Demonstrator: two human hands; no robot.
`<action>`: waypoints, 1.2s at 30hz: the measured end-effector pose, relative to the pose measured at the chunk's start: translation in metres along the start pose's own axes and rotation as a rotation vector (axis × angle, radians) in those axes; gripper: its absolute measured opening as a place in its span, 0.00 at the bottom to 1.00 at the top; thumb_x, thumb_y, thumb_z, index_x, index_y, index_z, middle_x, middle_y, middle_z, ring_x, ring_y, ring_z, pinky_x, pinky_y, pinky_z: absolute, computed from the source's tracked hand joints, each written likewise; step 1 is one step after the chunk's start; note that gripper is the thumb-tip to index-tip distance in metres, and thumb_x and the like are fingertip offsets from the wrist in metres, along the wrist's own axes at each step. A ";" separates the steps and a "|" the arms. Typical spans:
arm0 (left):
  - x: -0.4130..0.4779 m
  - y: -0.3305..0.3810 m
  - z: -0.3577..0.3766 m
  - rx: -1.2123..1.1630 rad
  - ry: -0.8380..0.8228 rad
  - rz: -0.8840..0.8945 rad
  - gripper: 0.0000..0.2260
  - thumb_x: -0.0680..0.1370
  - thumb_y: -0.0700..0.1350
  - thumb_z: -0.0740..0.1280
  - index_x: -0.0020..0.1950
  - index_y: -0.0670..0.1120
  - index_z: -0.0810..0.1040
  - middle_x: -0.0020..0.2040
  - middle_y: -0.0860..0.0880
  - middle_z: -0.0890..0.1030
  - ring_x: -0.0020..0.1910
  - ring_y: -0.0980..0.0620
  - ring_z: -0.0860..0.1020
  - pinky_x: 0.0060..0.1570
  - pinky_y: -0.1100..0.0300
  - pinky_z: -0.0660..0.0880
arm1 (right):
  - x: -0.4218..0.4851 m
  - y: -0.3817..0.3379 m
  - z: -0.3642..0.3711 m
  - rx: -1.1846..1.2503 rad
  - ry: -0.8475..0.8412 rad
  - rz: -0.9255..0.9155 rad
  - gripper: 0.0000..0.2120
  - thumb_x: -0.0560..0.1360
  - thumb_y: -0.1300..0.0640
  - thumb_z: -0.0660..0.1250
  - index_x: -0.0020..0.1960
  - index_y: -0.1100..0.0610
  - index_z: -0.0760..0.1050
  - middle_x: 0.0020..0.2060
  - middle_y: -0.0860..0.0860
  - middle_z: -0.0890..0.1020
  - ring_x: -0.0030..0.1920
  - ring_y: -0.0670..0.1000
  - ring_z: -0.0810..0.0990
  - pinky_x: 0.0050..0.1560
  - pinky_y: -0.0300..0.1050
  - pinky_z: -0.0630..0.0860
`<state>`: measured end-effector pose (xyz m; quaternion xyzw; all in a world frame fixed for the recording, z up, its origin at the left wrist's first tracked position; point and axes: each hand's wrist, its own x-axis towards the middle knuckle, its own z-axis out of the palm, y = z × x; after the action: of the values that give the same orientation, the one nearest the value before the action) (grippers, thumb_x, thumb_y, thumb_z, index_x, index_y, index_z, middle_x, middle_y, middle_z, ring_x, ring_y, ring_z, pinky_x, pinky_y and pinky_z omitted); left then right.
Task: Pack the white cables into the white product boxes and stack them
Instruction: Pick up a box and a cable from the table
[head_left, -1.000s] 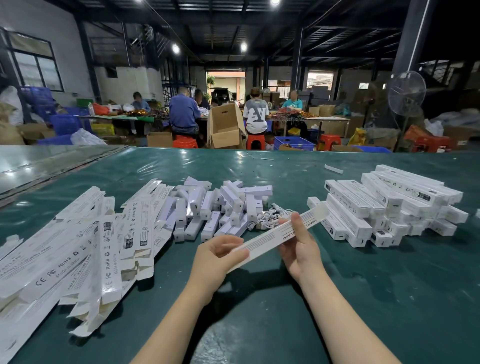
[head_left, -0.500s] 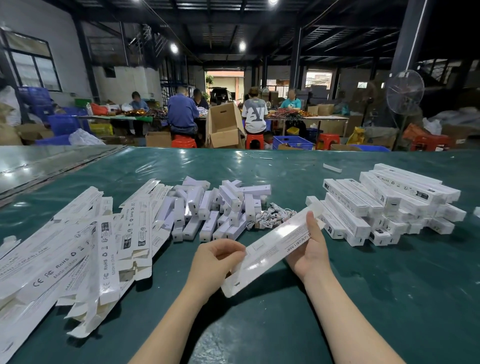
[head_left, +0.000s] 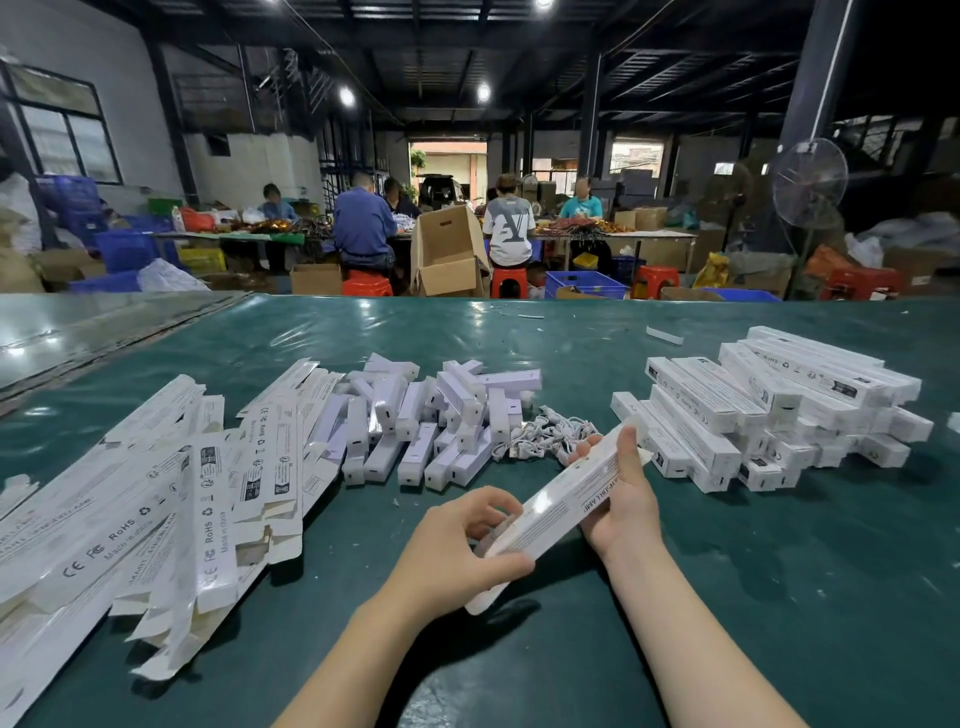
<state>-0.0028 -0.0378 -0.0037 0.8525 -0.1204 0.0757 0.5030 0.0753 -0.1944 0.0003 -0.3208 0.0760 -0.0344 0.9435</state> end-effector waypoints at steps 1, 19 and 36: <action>0.000 0.000 -0.001 0.005 0.005 0.003 0.14 0.60 0.51 0.72 0.43 0.62 0.76 0.42 0.57 0.82 0.41 0.62 0.79 0.39 0.72 0.70 | -0.001 0.000 0.001 0.004 -0.007 0.005 0.16 0.72 0.44 0.66 0.43 0.58 0.75 0.28 0.49 0.81 0.28 0.46 0.80 0.38 0.42 0.75; -0.001 -0.001 -0.006 -0.198 0.002 -0.061 0.14 0.68 0.38 0.72 0.47 0.56 0.80 0.37 0.52 0.84 0.35 0.56 0.81 0.37 0.67 0.74 | -0.009 0.005 0.008 -0.300 -0.191 0.088 0.16 0.65 0.45 0.66 0.40 0.58 0.76 0.29 0.51 0.80 0.32 0.49 0.77 0.38 0.44 0.73; 0.008 -0.007 -0.020 -0.829 0.156 -0.135 0.16 0.60 0.30 0.66 0.43 0.45 0.81 0.38 0.46 0.84 0.36 0.52 0.81 0.35 0.60 0.79 | -0.014 0.006 0.008 -0.139 -0.099 0.278 0.16 0.64 0.45 0.68 0.42 0.57 0.76 0.25 0.48 0.80 0.18 0.42 0.72 0.16 0.32 0.68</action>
<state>0.0067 -0.0183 0.0018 0.5761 -0.0461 0.0519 0.8144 0.0634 -0.1832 0.0048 -0.3732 0.0751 0.1177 0.9172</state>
